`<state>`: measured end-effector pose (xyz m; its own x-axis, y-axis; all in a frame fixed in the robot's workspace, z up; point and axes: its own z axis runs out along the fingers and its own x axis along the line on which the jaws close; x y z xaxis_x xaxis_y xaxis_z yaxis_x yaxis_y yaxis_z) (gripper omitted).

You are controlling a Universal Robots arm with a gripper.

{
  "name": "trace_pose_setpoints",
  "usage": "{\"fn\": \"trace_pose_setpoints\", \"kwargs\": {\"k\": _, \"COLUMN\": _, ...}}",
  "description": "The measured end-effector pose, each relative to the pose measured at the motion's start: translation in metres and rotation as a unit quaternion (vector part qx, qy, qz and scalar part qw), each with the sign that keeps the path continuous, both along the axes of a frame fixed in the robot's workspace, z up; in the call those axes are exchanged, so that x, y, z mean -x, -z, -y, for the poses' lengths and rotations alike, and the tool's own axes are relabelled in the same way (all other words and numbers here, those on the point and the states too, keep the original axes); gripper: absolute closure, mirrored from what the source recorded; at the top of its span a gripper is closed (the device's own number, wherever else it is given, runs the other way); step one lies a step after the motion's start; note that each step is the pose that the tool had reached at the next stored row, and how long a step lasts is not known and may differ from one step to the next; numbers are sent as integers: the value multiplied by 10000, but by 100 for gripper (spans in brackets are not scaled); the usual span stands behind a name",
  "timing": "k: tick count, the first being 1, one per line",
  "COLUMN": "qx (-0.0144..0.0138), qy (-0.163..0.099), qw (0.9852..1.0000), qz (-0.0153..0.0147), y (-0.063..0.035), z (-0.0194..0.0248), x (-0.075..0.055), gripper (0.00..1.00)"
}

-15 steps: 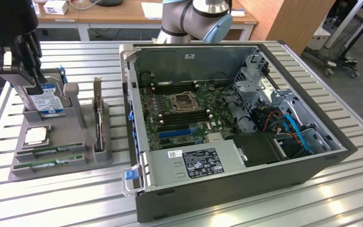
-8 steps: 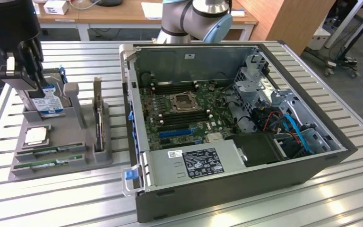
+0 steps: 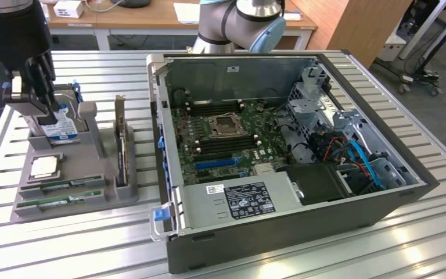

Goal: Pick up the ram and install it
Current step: 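Pick up the ram and move it above insertion slot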

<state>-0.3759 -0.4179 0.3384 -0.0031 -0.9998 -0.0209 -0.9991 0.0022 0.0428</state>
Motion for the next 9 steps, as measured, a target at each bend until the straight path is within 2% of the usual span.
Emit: {"fn": "trace_pose_setpoints", "kwargs": {"k": 9, "qx": 0, "qy": 0, "qw": 10000, "qz": 0, "y": 100, "z": 0, "x": 0, "gripper": 64}}
